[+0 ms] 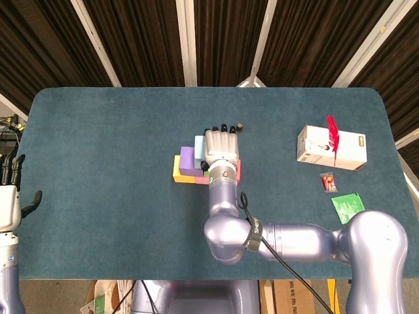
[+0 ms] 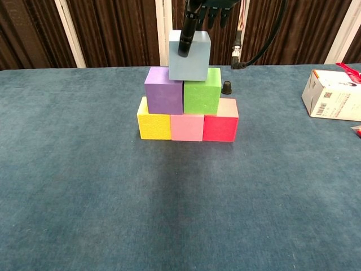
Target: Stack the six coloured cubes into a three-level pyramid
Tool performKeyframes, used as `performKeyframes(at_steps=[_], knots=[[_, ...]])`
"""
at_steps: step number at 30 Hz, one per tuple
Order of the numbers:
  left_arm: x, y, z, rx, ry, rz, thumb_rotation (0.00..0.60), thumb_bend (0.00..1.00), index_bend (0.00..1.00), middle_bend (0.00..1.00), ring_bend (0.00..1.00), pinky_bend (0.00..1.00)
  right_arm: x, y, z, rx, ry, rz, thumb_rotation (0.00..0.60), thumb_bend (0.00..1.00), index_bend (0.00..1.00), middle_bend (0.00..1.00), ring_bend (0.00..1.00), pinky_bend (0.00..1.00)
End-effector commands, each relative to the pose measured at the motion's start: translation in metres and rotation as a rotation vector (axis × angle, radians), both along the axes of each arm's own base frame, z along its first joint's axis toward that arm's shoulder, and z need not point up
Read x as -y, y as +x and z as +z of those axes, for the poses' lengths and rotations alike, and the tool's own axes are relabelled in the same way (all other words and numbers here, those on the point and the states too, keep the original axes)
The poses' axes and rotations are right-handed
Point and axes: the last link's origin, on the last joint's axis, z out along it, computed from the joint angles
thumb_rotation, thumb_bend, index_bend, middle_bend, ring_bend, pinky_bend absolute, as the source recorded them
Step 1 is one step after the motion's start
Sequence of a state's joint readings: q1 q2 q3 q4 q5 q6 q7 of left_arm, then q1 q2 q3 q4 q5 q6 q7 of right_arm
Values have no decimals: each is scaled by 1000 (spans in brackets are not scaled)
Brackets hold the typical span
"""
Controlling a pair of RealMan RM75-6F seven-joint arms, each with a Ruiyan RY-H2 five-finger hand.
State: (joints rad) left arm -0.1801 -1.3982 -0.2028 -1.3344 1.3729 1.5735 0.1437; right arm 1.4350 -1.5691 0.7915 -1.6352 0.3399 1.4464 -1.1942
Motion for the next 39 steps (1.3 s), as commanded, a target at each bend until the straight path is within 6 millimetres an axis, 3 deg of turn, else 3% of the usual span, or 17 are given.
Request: performKeyframes(at_steps=[1,39], knots=[[0,0,0,0,0,1,600,357,48,0,0,0,0,0,0,2,-2,2,600,354,244,176,0,0],[0,0,1,3,6,3,600,357,48,0,0,0,-5,-3,6,-11,13,-3,600,353,170,144,0,0]])
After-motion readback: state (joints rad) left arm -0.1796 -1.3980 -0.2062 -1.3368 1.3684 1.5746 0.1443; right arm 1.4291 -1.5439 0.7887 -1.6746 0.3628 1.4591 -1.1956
